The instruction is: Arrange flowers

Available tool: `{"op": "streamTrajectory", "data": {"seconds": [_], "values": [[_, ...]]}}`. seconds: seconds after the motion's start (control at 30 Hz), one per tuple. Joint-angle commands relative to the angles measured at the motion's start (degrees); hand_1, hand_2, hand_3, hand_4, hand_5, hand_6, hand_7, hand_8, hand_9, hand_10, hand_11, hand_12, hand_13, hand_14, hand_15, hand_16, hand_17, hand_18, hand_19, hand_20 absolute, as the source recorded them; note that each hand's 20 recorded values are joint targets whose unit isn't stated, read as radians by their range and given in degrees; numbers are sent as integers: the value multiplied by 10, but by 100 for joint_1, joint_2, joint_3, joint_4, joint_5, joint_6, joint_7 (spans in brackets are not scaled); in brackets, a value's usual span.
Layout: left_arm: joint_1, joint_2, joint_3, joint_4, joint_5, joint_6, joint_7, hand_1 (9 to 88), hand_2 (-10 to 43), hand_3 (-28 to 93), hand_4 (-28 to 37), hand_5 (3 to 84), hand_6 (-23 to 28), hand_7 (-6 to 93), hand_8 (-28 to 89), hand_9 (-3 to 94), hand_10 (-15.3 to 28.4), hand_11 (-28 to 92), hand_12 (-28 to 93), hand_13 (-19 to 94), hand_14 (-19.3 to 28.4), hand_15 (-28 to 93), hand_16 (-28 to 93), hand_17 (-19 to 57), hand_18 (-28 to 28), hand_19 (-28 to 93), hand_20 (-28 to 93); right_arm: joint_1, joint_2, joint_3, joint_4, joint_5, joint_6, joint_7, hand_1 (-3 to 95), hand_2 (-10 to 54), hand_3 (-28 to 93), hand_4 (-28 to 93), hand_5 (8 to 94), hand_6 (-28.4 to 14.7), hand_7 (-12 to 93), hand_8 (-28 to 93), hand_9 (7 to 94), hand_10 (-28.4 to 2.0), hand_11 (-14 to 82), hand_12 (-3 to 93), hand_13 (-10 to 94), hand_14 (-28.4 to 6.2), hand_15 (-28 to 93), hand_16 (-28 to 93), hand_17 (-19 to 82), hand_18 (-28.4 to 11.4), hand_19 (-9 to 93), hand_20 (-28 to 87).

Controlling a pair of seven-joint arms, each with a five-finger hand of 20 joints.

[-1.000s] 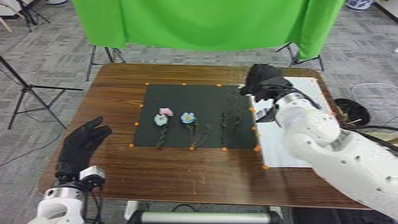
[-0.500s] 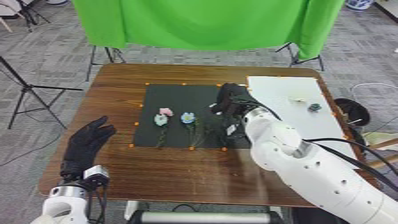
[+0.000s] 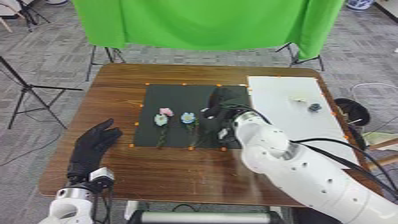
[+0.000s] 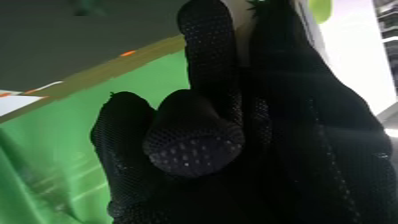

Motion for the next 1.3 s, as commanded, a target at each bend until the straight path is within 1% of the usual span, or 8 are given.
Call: {"op": "streamTrajectory", "data": {"seconds": [0.03,0.37,0.47,0.8,0.97,1.07,1.2,1.3], "values": [[2,-43,42,41,3,-89,-66,232,-70,732,-249,497,2,174,-81,505,123,210,141,380,163,216,18,52,126,101,184,195,-172,-225,-17,-246,-36,-91,546,-95,633,-203,802,31,209,34,898,-104,166,251,928,-24,632,303,652,-150,932,618],[76,-58,-1,8,-7,-59,-52,232,-70,732,-249,498,2,174,-81,505,124,210,141,380,164,217,19,52,126,101,184,178,-122,-318,50,-144,-145,-78,533,-95,635,-195,784,36,200,27,878,-98,134,247,925,-25,630,305,651,-150,932,617],[29,-49,16,31,-5,-77,-76,233,-70,731,-249,497,2,174,-81,504,124,210,141,380,164,217,19,52,126,101,184,185,-93,-323,58,-223,-146,-64,523,-95,633,-190,766,37,192,19,859,-99,121,237,922,-27,630,305,646,-152,932,617],[49,-39,2,14,-2,-62,-86,234,-70,732,-247,496,2,173,-81,504,123,209,141,380,164,217,18,51,126,101,184,178,13,-238,7,-300,-258,-42,512,-95,634,-185,758,36,195,14,824,-98,103,214,920,-26,626,301,642,-151,932,609],[51,-27,-13,13,2,-83,-103,237,-77,732,-247,496,2,173,-81,504,123,210,141,379,164,218,19,51,126,100,184,127,143,-100,-210,-175,-429,-41,472,-95,654,-182,689,17,195,14,752,-113,131,168,905,-23,630,300,632,-146,932,605],[89,-31,-25,-9,0,-68,-80,241,-78,729,-244,496,4,173,-80,504,123,210,141,379,164,217,19,51,126,101,184,150,190,-79,-299,-137,-494,-70,444,-95,683,-189,665,18,192,-7,731,-119,129,169,898,-24,634,298,628,-145,932,604],[50,-20,-22,7,20,-106,-130,243,-80,728,-241,496,4,173,-80,503,123,210,142,379,164,216,19,51,126,100,184,107,238,20,-413,-43,-642,-35,412,-95,712,-184,648,20,193,-100,714,-120,126,168,892,-24,637,291,625,-145,932,601],[58,-3,-30,7,10,-105,-121,243,-81,728,-240,496,4,172,-81,503,123,209,141,379,163,216,19,51,126,100,184,86,256,60,-480,43,-750,-26,400,-95,710,-182,638,19,191,-111,706,-122,123,167,891,-24,636,291,622,-144,932,601]]}}
